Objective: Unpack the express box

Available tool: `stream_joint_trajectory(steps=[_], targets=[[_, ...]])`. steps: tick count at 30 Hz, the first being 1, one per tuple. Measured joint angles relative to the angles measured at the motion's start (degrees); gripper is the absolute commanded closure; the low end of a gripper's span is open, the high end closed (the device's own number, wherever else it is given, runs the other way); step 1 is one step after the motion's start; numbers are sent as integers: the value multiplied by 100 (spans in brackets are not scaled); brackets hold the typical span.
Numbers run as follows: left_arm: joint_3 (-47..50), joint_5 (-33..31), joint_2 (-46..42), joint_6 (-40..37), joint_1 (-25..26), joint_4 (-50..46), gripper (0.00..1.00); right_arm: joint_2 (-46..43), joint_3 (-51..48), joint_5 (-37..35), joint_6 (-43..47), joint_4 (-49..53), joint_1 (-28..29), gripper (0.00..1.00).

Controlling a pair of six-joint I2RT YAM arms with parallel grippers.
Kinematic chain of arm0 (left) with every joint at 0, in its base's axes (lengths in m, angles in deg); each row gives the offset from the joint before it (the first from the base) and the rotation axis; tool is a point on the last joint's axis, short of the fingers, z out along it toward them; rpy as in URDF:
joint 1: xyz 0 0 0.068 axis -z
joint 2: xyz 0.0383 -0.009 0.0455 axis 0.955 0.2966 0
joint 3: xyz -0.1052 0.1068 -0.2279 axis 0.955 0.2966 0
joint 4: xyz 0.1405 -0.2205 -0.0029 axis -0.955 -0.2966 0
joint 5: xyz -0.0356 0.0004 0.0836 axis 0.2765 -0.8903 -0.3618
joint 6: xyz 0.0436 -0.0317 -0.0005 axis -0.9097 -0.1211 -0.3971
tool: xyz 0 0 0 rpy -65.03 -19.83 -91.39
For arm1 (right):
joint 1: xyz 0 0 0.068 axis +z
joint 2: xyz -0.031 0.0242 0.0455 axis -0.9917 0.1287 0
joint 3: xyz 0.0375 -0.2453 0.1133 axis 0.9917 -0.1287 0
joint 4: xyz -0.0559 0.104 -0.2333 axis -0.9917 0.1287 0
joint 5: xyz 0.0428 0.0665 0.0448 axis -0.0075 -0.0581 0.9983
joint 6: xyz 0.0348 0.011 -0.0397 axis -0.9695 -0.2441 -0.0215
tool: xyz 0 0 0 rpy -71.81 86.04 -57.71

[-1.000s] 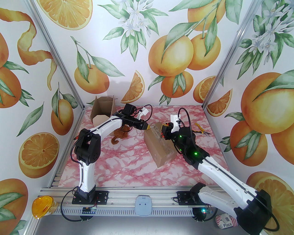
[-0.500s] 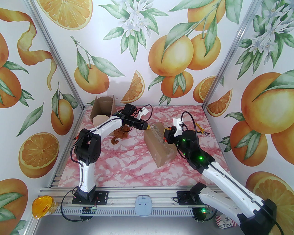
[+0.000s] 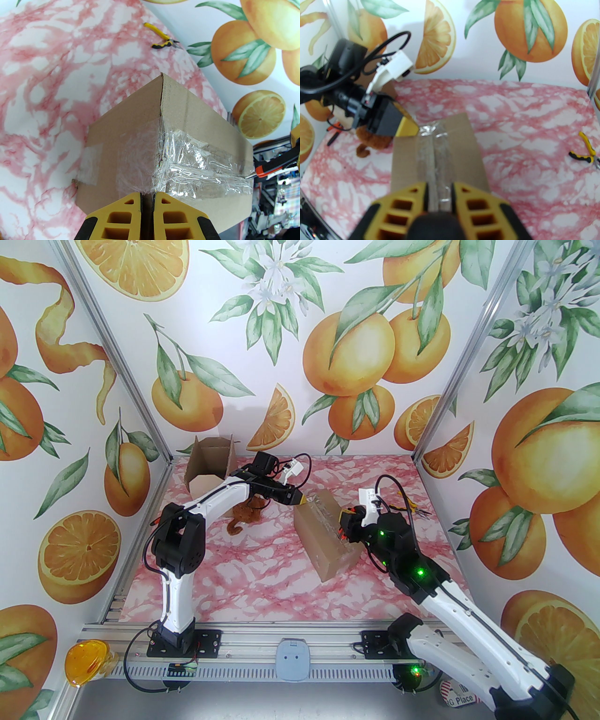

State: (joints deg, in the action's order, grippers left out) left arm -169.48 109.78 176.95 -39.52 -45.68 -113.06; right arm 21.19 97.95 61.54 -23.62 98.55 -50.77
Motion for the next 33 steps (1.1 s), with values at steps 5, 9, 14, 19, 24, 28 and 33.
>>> stream_joint_trajectory(steps=[5,9,14,19,24,28,33], targets=[[0,-9,-9,0,4,-9,100,-153,-2,-7,-46,190,2,96],[2,-22,-11,0,22,-15,100,-328,-31,-24,-90,319,2,97],[11,-28,-20,0,35,-13,100,-437,-50,-24,-136,411,2,97],[24,-37,-26,2,63,-17,100,-610,-61,-24,-192,570,13,97],[35,-55,-44,4,103,-35,100,-844,-70,-44,-238,815,26,97],[39,-59,-48,4,109,-44,100,-1001,-105,-68,-280,918,39,97],[39,-61,-52,17,114,-52,100,-1113,-109,-68,-319,1038,39,97]])
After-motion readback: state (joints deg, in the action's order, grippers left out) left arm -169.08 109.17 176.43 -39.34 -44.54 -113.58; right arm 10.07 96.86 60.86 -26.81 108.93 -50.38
